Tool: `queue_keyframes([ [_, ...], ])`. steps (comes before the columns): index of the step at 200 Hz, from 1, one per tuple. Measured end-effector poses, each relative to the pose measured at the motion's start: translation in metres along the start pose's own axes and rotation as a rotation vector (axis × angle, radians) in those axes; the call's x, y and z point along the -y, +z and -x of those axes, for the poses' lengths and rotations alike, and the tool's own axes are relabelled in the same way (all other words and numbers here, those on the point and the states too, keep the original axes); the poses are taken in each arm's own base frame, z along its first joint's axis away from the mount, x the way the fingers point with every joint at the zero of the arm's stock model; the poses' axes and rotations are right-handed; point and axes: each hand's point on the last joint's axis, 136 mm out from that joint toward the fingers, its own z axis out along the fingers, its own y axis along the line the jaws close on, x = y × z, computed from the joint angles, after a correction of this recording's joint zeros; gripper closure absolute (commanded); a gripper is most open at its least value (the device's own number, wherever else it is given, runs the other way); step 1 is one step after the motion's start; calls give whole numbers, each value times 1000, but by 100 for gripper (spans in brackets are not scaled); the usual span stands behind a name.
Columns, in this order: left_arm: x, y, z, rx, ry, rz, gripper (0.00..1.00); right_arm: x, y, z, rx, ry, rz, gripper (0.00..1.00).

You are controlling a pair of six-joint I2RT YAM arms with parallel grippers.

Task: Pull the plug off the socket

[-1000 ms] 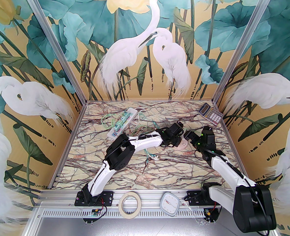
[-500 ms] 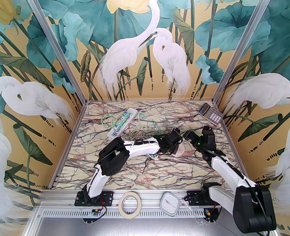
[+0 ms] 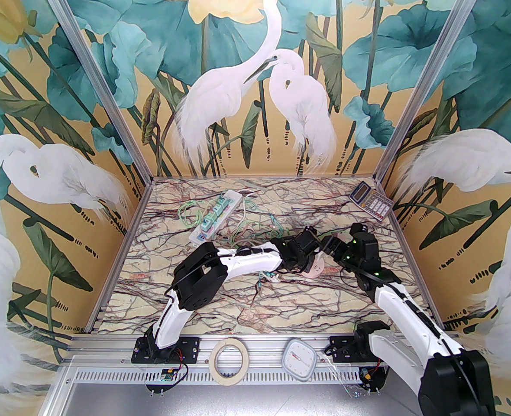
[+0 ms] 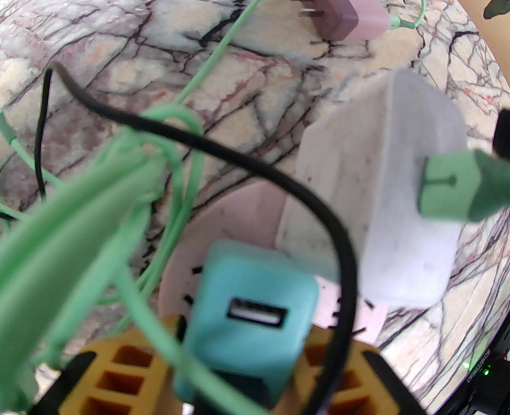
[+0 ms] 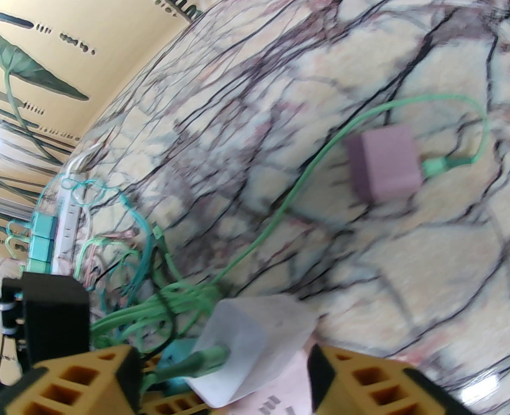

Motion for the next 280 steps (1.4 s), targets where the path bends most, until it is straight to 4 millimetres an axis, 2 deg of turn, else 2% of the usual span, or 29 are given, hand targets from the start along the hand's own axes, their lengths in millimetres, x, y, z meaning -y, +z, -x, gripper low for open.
queue_keyframes([
  [11, 0, 0, 0, 1, 0, 0, 65, -1, 6, -11, -45, 7, 3, 53],
  [34, 0, 0, -1, -4, 3, 2, 65, 9, 22, -37, -141, 25, -34, 48],
  [68, -5, 1, 1, -1, -11, 8, 65, 7, 35, -36, -132, 46, -31, 44],
  [99, -9, 1, 3, -1, -21, 12, 65, 6, 38, -34, -112, 55, -40, 43],
  [120, -7, 1, 2, -3, -18, 7, 65, 7, 32, -31, -82, 54, -53, 43],
  [154, 12, -1, -6, -15, 9, -35, 65, 21, 10, -35, -35, 51, -109, 43],
  [173, 15, -1, -7, -18, 12, -42, 65, 24, 7, -37, -32, 53, -115, 43],
  [218, 11, 0, -5, -20, -2, -45, 65, 21, 27, -33, -49, 61, -99, 42],
  [280, -17, 4, 8, 0, -64, 14, 65, 3, 61, -24, -71, 46, -27, 41],
])
